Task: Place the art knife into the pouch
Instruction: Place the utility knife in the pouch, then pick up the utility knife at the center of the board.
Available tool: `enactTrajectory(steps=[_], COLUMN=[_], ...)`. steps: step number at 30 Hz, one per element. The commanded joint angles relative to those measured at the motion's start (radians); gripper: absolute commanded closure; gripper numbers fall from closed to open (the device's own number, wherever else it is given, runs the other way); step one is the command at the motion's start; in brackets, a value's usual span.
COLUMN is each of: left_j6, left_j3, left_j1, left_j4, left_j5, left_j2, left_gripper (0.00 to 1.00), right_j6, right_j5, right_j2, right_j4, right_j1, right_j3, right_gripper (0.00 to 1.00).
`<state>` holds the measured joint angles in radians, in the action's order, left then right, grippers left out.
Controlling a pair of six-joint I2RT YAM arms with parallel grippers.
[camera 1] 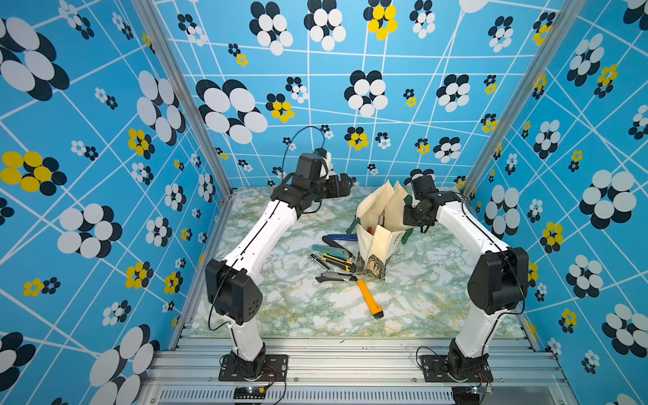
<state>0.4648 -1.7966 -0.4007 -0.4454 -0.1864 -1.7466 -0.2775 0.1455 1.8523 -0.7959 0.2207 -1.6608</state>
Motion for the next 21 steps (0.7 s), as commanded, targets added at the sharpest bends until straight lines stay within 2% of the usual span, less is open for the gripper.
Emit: enactTrajectory(steps=[1,3,6,10,16,21], left_j6=[0.026,0.058,0.185,0.308,0.257,0.243], left_j3=[0.112,0.108,0.063,0.069,0.082,0.225], left_j1=[0.006,0.006,0.004,-0.011,-0.022,-0.057], left_j4=[-0.068,-0.174,-0.348,-0.437,-0.549,-0.544], left_j5=[0.079,0.130,0.165,0.176,0.177,0.133], left_j2=[-0.018,-0.052,-0.145,-0.219,-0.266,-0.237], left_gripper=[0.06,0.06,0.07,0.08,0.16,0.25], right_j6=[-0.005,-0.006,-0.017,-0.032,-0.032,-0.031], right_j5=[0.064,0.073,0.082,0.093,0.121,0.123], right_j2=[-0.014,-0.018,-0.024,-0.046,-0.066,-0.059], right_j4=[-0.027,-0.031,-0.035,-0.033,-0.048,-0.054], right_j1=[0.007,0.007,0.006,0.007,0.007,0.007], right_j3=[0.002,0.006,0.016,0.048,0.107,0.111], right_gripper=[1.00,1.00,1.00,1.00,1.00,1.00])
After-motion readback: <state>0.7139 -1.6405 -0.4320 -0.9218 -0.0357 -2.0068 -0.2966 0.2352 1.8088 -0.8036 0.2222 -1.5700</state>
